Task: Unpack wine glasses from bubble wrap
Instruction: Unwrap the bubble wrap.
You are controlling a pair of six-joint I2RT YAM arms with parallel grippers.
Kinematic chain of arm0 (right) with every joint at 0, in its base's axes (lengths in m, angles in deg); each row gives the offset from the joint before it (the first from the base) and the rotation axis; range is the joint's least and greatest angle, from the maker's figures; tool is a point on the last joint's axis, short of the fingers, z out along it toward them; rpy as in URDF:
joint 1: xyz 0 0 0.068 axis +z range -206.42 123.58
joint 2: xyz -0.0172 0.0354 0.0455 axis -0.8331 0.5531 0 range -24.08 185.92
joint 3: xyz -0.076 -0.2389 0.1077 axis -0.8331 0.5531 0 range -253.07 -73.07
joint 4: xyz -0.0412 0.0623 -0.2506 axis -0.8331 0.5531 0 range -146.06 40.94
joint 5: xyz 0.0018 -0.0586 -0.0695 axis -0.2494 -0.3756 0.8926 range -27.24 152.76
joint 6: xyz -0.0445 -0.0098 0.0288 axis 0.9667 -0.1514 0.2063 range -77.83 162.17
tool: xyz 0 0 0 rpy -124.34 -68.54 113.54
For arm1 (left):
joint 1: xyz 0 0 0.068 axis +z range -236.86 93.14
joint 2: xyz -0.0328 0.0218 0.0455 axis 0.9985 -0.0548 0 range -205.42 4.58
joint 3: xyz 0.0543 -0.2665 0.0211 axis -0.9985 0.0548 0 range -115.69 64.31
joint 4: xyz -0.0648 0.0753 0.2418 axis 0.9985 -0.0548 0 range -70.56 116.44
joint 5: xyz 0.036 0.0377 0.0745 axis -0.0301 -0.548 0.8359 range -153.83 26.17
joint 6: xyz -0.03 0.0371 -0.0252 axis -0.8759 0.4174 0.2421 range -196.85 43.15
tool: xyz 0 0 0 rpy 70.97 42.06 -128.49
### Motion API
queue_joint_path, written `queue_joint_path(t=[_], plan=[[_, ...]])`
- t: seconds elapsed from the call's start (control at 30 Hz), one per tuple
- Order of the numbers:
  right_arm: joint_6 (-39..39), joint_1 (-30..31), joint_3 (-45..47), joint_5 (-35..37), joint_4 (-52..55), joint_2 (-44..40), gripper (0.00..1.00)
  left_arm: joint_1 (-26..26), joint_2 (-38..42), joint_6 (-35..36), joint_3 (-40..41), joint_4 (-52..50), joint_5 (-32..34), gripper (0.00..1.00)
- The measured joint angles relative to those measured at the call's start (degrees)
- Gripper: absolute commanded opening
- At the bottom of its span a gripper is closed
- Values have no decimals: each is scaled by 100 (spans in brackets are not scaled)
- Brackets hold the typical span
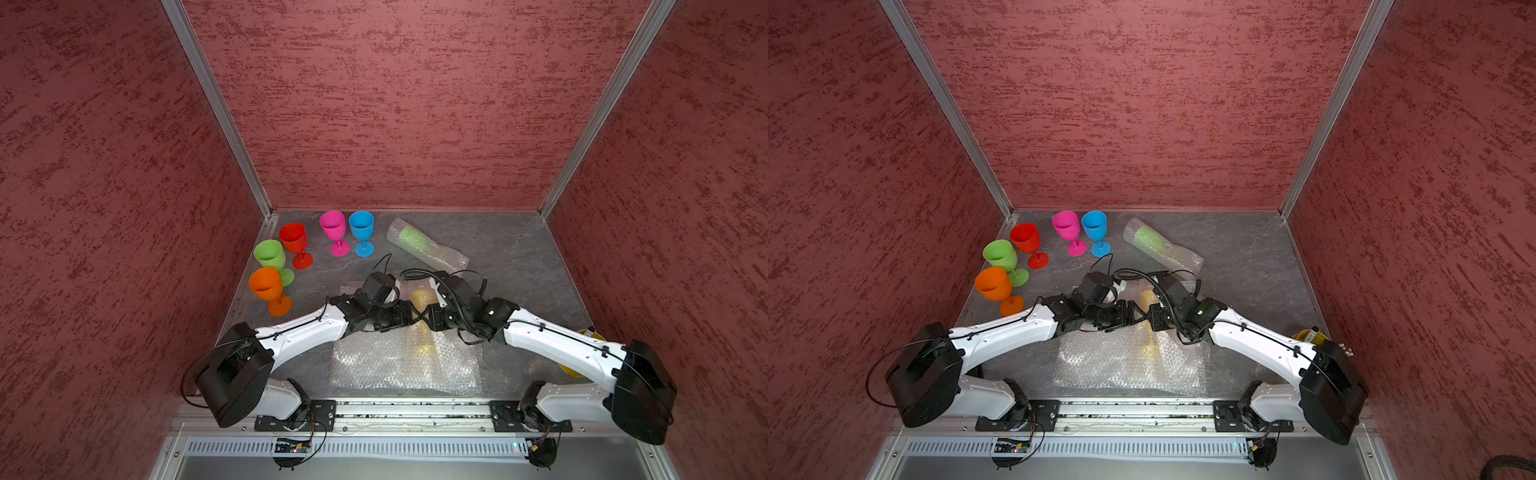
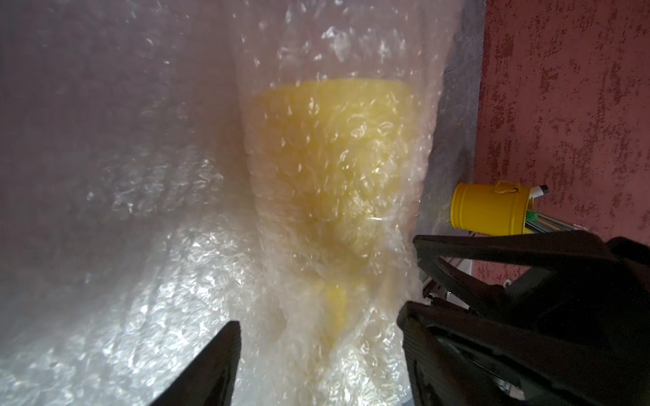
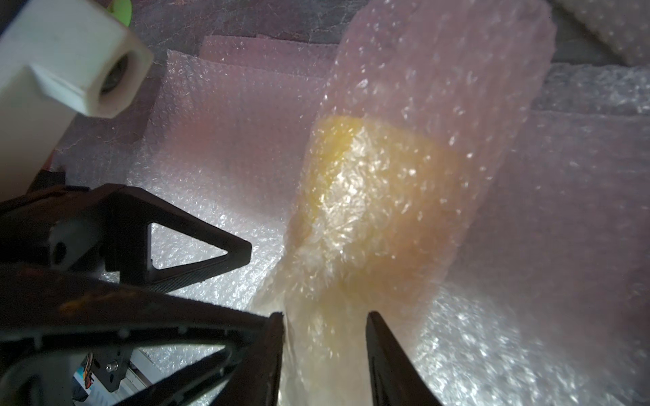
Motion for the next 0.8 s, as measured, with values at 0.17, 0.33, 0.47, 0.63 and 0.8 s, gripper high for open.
queue_joint_path(t=[0.17,0.33,0.47,0.63,0.8], plan=[[-22,39,39,87,26,0,40,17,-101,-101,81,295,-168,54],[-39,175,39,103,-2,0,40,39,-328,-225,155,586,-245,48],[-42,208,39,105,-2,0,40,37,-446,-280,190,754,-330,45],[-39,238,39,160,0,24,39,37,-531,-326,190,925,-391,36],[-33,297,39,400,66,221,32,42,-542,-369,190,970,-413,29]])
